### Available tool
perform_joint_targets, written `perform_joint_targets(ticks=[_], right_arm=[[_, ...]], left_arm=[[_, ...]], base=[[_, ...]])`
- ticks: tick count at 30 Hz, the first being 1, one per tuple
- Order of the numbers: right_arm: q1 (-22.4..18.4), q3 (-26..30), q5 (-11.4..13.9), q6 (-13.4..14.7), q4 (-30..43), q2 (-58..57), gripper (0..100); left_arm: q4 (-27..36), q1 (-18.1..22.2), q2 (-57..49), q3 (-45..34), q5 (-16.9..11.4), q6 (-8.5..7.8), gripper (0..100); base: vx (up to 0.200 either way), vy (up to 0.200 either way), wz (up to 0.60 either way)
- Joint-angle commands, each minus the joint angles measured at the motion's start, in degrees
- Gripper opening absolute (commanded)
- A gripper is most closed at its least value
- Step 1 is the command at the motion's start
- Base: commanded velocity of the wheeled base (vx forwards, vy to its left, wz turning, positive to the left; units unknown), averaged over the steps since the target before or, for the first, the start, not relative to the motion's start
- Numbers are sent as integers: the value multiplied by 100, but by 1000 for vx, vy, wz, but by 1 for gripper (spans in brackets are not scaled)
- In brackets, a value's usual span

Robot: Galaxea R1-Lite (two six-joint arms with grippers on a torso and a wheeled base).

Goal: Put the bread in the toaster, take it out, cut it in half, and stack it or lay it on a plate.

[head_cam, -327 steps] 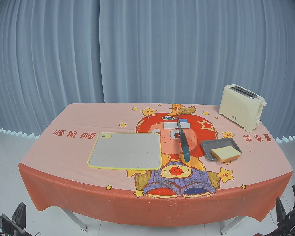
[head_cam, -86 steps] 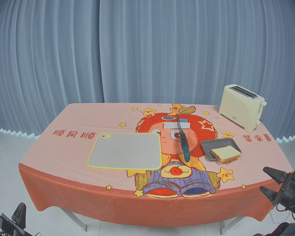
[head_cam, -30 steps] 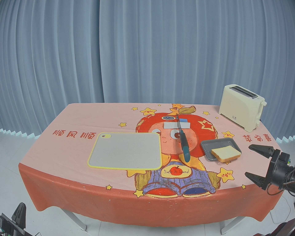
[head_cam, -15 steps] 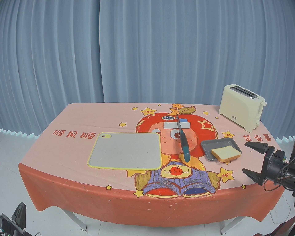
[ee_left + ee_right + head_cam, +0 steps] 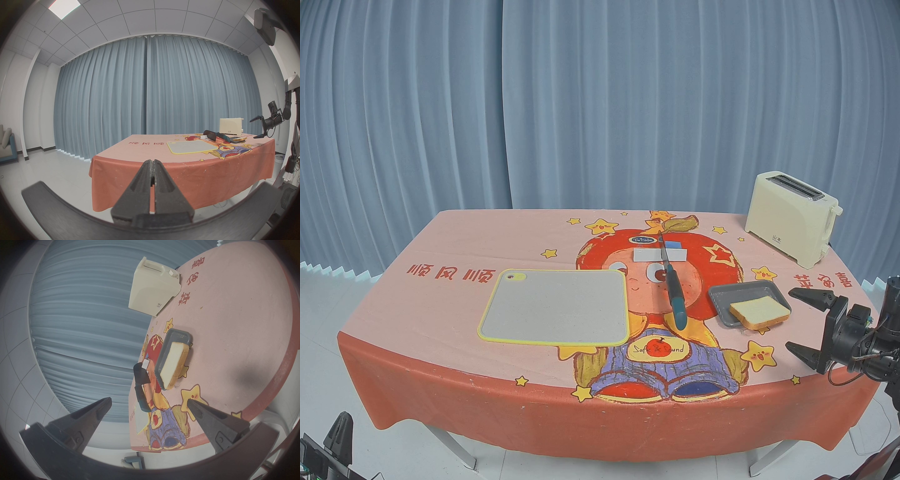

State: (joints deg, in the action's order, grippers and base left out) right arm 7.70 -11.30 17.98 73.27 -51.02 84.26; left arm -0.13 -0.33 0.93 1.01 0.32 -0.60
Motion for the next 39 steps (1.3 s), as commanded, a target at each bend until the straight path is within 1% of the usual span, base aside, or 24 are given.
perform_joint_targets(ticks=[1, 14, 27, 32, 39], right_arm=[[3, -21, 4, -5, -5, 152, 100], [3, -241, 4, 4, -5, 416, 100], [-129, -654, -5, -5, -13, 1005, 100], [-155, -716, -5, -14, -22, 1145, 100], [-173, -724, -14, -14, -365, 1435, 100]], left_arm=[[-4, -2, -5, -101, 3, -2, 0], [-4, -2, -5, -101, 3, -2, 0], [5, -2, -5, -101, 3, -2, 0], [-4, -2, -5, -101, 3, -2, 0], [-4, -2, -5, -101, 3, -2, 0]], base=[[0, 0, 0], [0, 0, 0], [0, 0, 0], [0, 0, 0], [0, 0, 0]])
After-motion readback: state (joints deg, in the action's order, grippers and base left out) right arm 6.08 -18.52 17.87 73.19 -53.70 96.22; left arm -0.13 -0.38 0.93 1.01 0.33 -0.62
